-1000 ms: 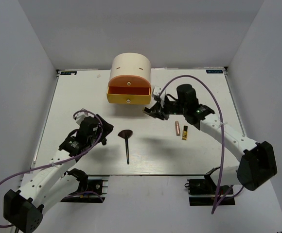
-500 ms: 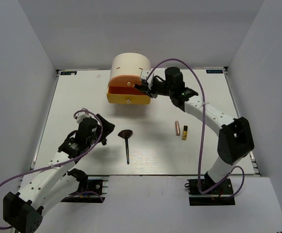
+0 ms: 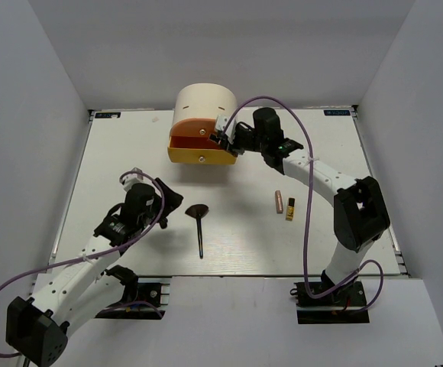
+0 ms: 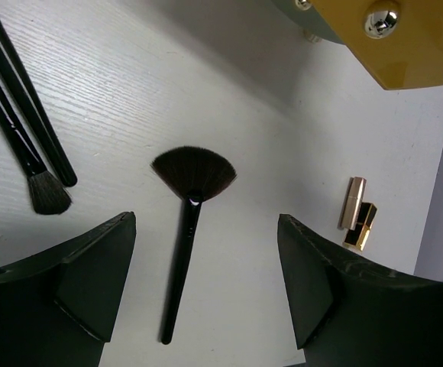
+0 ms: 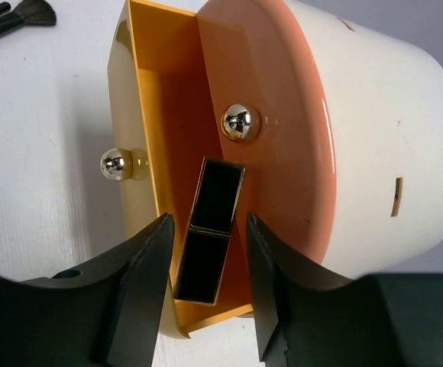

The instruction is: Organize the makeup

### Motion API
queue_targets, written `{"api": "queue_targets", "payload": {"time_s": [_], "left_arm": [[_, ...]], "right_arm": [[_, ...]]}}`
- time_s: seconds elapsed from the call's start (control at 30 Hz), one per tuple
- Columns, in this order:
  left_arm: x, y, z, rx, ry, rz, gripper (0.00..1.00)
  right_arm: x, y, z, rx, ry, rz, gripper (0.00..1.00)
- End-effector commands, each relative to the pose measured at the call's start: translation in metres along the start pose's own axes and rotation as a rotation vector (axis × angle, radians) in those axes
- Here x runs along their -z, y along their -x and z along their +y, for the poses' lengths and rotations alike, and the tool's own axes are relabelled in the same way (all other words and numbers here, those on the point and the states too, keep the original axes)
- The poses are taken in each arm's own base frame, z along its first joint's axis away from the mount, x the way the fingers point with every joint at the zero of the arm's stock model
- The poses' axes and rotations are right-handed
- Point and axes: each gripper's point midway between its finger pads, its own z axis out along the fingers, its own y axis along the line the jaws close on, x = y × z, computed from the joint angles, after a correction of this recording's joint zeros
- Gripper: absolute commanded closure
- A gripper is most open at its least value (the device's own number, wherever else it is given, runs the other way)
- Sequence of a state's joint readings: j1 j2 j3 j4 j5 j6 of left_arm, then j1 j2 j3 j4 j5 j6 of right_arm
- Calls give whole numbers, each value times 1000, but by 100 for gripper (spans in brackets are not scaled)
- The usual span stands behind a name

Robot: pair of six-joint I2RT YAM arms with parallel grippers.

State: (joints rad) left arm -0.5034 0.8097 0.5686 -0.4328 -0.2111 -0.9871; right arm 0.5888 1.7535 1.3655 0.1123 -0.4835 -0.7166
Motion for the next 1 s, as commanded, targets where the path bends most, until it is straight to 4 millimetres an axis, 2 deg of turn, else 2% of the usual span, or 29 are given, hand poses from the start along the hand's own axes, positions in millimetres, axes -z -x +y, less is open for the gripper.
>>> {"api": "queue_targets", "payload": {"time_s": [0.0, 0.03, 0.17, 0.27, 0.3, 0.33, 0.37, 0.4, 0.43, 0.47, 0.5, 0.53, 0.57, 0.6, 0.63, 0.67, 0.7, 0.73, 0.77, 0.8, 0.83, 0.87, 0.9, 0.93, 0.97], "left_arm": [[2, 9, -20, -32, -78, -17, 16], [3, 6, -26, -45, -102, -1, 16], [3, 10, -47, -113, -170, 9, 17], [-1, 11, -65, -164, -233, 29, 21], [2, 16, -78, -178, -270, 23, 24], [-3, 14, -85, -196, -282, 42, 27], [0, 8, -99, -238, -341, 80, 32], [5, 13, -119, -258, -389, 80, 36], [5, 11, -131, -277, -421, 97, 41], [-5, 1, -137, -312, -432, 148, 45], [1, 2, -161, -333, -483, 154, 53], [1, -2, -172, -351, -508, 170, 58], [-12, -15, -177, -381, -502, 215, 64], [-12, -28, -188, -406, -522, 247, 73], [-9, -26, -210, -419, -562, 241, 77], [-24, -42, -210, -441, -535, 287, 80], [-25, -59, -218, -466, -548, 322, 86], [-25, -60, -235, -481, -566, 318, 88], [-45, -79, -227, -505, -504, 361, 88], [-50, -90, -230, -524, -490, 380, 89], [-46, -95, -250, -541, -507, 374, 89], [-54, -106, -245, -560, -457, 400, 89], [-74, -122, -239, -580, -403, 424, 89], [-72, -124, -251, -588, -385, 420, 83], [-83, -127, -250, -592, -350, 419, 78]], "right_arm": [[4, 32, -20, 65, -46, -68, 50], [5, 34, -21, 55, -50, -73, 46], [10, 48, -27, 36, -69, -106, 44], [19, 64, -35, 23, -94, -134, 50], [22, 67, -40, 17, -112, -136, 53], [26, 71, -42, 8, -124, -139, 66], [34, 79, -47, -24, -150, -150, 75], [40, 78, -53, -51, -188, -132, 94], [48, 75, -60, -85, -221, -121, 100], [60, 75, -68, -167, -262, -114, 100], [70, 56, -75, -245, -309, -51, 100], [76, 48, -76, -301, -326, -21, 100], [95, 26, -87, -400, -383, 24, 100], [105, 2, -80, -479, -401, 108, 100], [113, -15, -76, -534, -415, 148, 100], [123, -34, -66, -588, -427, 193, 100], [150, -67, -71, -679, -500, 262, 100], [164, -78, -67, -717, -526, 287, 100], [190, -109, -64, -798, -591, 342, 100], [199, -121, -55, -840, -596, 378, 100], [216, -131, -54, -878, -629, 391, 99], [223, -136, -48, -916, -630, 393, 85], [235, -152, -38, -981, -650, 416, 68], [247, -157, -35, -1008, -671, 419, 65], [247, -163, -24, -1041, -653, 429, 62]]}}
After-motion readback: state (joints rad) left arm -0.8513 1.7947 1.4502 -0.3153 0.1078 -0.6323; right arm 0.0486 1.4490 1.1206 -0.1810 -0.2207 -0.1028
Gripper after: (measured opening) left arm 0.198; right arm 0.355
